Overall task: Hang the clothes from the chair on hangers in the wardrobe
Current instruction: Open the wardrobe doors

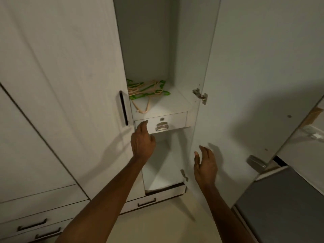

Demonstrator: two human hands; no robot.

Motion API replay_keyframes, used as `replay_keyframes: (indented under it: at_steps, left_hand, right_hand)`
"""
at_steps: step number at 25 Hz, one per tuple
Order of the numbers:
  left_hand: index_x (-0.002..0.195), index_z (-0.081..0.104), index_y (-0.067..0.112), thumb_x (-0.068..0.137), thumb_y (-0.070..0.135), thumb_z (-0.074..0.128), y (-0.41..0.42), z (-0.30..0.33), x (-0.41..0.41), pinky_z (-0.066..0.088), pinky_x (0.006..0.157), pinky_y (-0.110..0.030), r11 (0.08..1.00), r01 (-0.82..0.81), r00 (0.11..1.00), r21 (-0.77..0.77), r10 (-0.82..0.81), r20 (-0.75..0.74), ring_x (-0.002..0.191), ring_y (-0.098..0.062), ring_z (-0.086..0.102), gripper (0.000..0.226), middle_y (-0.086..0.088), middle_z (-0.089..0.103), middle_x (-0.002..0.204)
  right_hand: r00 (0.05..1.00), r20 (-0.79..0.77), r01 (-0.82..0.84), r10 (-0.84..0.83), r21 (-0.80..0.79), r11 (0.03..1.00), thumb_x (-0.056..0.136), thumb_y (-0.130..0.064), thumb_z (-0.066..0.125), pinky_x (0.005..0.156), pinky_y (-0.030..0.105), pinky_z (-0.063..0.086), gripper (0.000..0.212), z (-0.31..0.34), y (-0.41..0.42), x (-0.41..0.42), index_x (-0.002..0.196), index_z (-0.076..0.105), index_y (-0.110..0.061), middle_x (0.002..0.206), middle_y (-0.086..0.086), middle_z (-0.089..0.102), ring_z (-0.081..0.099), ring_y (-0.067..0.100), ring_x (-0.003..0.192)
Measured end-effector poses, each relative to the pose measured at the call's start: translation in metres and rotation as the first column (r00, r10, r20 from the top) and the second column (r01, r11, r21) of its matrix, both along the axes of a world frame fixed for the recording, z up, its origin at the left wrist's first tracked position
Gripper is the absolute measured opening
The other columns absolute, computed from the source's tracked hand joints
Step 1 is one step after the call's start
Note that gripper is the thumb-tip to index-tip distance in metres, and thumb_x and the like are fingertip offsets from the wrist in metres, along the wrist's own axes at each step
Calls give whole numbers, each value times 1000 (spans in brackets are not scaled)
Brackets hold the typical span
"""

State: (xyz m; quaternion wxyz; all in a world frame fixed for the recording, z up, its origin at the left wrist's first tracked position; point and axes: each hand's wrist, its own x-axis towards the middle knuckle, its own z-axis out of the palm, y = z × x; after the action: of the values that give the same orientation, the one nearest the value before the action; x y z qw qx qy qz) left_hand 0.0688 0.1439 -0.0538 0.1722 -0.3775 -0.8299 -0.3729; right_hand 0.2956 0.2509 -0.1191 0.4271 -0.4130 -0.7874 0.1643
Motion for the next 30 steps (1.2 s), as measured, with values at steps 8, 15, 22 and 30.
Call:
replay_keyframes:
  at_steps: [8, 15, 22, 30]
  left_hand:
    - [132, 59, 4, 100, 33, 64, -23, 48, -88, 51, 99, -37, 885, -275, 955, 376, 206, 213, 117, -29, 62, 44, -14, 65, 128]
    - [92, 66, 11, 106, 37, 51, 9, 59, -108, 57, 67, -42, 874, -253, 959, 416, 170, 227, 72, -16, 65, 33, -1, 68, 81]
    - [96, 69, 9, 108, 41, 41, 19, 64, -97, 59, 77, -33, 876, -214, 942, 433, 67, 329, 75, -11, 69, 45, 1, 71, 79]
    - [94, 63, 9, 108, 41, 42, -3, 63, -60, 58, 72, -46, 861, -282, 935, 423, 147, 324, 73, -19, 68, 41, -5, 68, 79]
  right_hand:
    - [857, 60, -504, 511, -106, 857, 103, -6, 47, 111, 40, 43, 47, 50, 13, -177, 150, 42, -5, 148, 17, 47, 48, 30, 133]
    - [636, -363, -761, 681, -438, 478, 109, -12, 40, 112, 34, 42, 34, 94, 26, -295, 137, 60, -9, 138, 11, 62, 57, 22, 129]
    - [508, -630, -837, 587, -521, 165, 105, -14, 40, 93, 42, 51, 31, 96, 24, -316, 108, 68, 1, 99, 14, 69, 63, 25, 95]
    - [397, -688, -895, 607, -438, 89, 109, -19, 42, 94, 29, 54, 33, 92, -3, -269, 123, 70, -6, 114, 8, 74, 69, 19, 106]
